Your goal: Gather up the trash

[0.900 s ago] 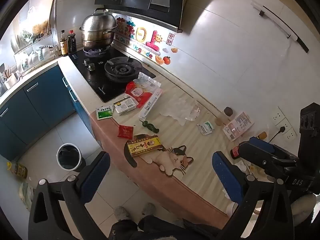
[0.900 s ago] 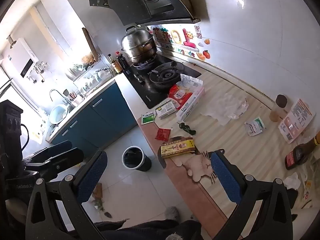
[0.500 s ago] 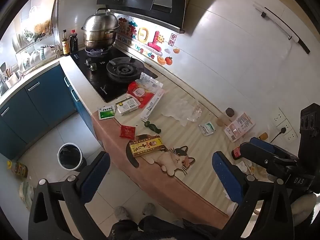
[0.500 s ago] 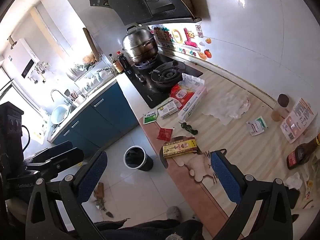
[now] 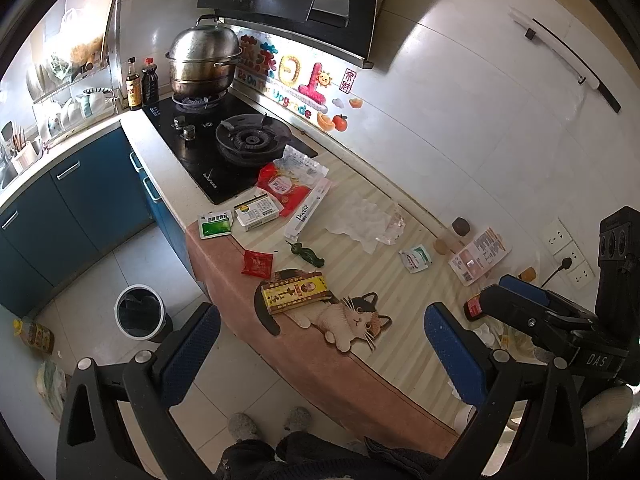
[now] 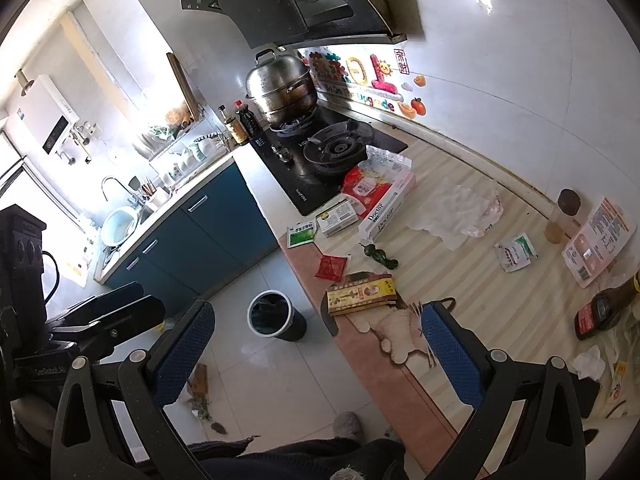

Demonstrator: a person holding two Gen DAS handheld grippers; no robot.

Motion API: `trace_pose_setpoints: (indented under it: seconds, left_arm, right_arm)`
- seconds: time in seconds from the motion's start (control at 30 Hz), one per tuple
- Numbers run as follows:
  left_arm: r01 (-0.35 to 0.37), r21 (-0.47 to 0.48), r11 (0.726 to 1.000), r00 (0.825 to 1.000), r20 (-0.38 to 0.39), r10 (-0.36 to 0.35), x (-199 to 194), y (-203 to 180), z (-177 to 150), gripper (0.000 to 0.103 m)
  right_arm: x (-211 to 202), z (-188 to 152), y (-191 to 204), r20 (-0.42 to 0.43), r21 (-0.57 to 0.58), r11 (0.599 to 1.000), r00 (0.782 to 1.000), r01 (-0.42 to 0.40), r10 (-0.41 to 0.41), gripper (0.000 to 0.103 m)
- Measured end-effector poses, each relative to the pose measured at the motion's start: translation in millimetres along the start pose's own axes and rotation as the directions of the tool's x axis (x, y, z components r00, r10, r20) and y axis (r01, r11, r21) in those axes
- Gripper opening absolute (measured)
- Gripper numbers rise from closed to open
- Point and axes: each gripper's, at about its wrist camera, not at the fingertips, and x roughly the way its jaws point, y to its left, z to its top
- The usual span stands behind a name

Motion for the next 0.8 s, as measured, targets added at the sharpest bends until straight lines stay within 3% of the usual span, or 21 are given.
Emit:
trace_pose_setpoints:
  seconds: [0.8]
  left_arm:
    - [0.006,-0.002,1.0,1.0,0.005,-0.006,-5.5,6.4,6.6,0.103]
  right_arm:
    - [11.6,-4.1,21.0,0.0,-0.002,1.0,1.0,0.0,0.0,0.103]
